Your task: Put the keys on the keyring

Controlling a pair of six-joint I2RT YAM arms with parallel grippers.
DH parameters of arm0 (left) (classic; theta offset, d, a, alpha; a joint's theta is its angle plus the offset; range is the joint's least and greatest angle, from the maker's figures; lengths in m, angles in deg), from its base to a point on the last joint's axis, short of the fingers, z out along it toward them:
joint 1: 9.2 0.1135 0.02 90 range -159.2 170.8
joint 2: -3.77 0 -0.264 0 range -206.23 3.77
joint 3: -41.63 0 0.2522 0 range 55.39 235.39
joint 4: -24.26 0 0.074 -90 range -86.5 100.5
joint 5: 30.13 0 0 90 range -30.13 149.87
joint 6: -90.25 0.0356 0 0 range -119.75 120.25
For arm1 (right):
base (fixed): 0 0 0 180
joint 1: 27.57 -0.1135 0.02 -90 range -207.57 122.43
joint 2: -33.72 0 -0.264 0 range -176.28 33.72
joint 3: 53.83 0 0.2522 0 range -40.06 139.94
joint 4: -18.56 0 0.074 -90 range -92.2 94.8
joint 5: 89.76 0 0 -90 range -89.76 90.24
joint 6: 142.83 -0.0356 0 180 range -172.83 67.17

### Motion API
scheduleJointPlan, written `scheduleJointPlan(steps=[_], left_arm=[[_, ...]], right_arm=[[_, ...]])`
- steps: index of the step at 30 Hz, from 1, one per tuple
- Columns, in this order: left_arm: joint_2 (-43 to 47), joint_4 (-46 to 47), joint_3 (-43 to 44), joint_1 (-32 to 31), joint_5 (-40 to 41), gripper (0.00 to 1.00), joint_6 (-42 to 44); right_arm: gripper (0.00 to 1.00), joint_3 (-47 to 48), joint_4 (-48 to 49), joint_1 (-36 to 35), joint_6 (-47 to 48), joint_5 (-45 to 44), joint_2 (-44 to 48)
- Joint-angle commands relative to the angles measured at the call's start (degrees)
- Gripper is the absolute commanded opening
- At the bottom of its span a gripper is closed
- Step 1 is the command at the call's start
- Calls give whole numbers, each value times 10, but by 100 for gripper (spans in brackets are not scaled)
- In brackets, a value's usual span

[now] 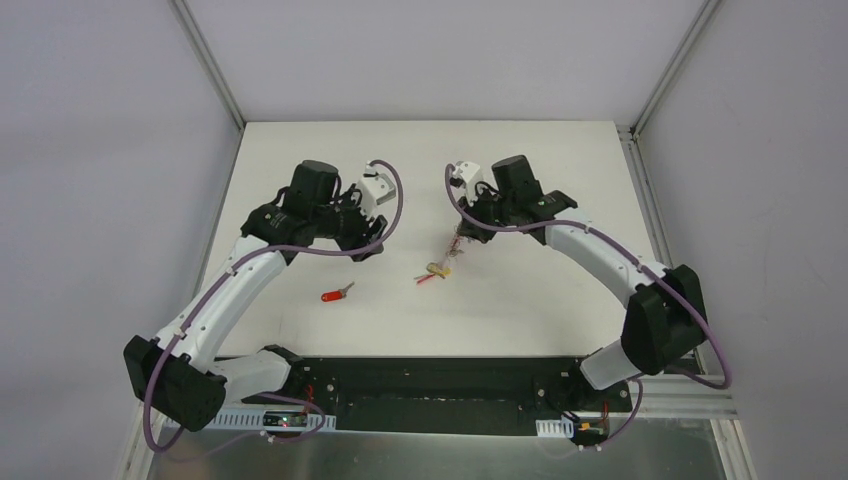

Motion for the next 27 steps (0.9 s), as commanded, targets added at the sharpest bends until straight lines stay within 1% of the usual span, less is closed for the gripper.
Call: scheduleJointPlan(steps=[1,6,10,14,18,21,27], left_arm=[[-14,0,60,4,-68,57,9],[-37,10,113,-4,-106,57,-31],[-58,27,146,-17,-136,57,-63],[-75,36,165,-33,-161,52,-71],[-81,36,167,-52,-189,47,-53],[-85,30,171,-67,-200,45,-28],[-100,-5,208,-88,-212,44,19]], right_arm=[[0,32,-35,3,66,86,55],[0,99,-98,3,75,156,60],[0,130,-120,3,58,219,64],[0,147,-133,3,42,258,66],[0,161,-147,3,41,285,69],[0,176,-161,3,46,300,67],[0,205,-185,2,53,329,61]])
